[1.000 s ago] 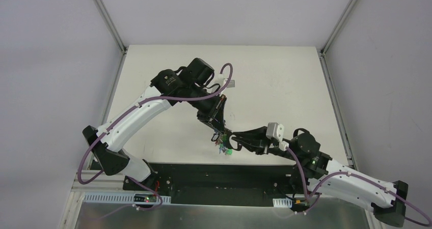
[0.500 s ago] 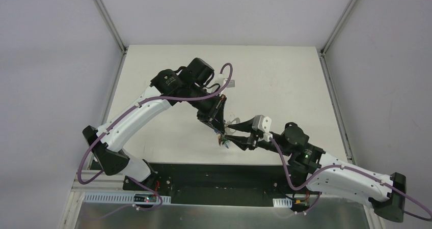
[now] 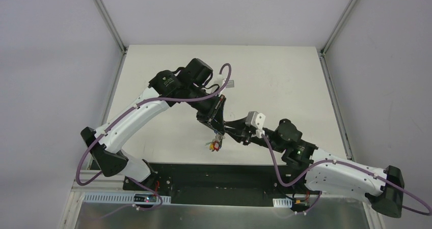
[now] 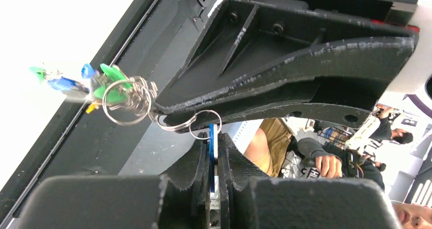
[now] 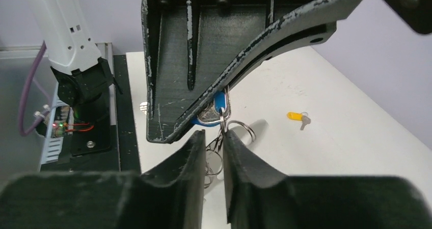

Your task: Remove the keys from the keyring

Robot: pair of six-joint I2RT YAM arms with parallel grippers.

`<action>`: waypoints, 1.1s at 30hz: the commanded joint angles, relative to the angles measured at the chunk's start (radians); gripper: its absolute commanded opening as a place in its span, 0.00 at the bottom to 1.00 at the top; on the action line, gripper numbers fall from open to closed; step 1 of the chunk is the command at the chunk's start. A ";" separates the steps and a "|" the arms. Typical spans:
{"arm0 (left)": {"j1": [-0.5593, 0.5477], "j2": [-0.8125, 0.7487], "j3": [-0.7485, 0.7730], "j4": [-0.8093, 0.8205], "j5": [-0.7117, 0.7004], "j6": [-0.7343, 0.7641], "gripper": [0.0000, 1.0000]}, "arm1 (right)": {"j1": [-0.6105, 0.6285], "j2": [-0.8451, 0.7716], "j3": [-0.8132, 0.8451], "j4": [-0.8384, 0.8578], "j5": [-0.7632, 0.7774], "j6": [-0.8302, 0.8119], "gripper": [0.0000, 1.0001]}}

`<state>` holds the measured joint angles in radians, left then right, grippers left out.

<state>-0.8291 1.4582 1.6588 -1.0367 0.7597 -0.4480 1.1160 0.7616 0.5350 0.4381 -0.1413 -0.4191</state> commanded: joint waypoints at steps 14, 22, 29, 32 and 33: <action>0.026 -0.045 -0.047 0.058 0.035 -0.030 0.00 | -0.008 -0.161 -0.163 0.415 0.048 0.084 0.00; 0.035 -0.051 -0.076 0.059 0.014 -0.030 0.00 | -0.010 -0.200 -0.221 0.560 0.075 0.120 0.00; 0.044 -0.056 -0.049 0.058 0.016 -0.021 0.00 | -0.010 -0.206 -0.251 0.520 0.181 0.179 0.14; 0.044 -0.061 -0.034 0.059 0.017 -0.016 0.00 | -0.010 -0.221 -0.256 0.455 0.169 0.185 0.00; 0.044 -0.060 -0.034 0.060 0.017 -0.013 0.00 | -0.012 -0.226 -0.261 0.450 0.165 0.184 0.00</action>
<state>-0.7902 1.4380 1.5818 -0.9840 0.7765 -0.4625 1.1084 0.5621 0.2638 0.8558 -0.0010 -0.2676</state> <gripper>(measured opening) 0.058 0.031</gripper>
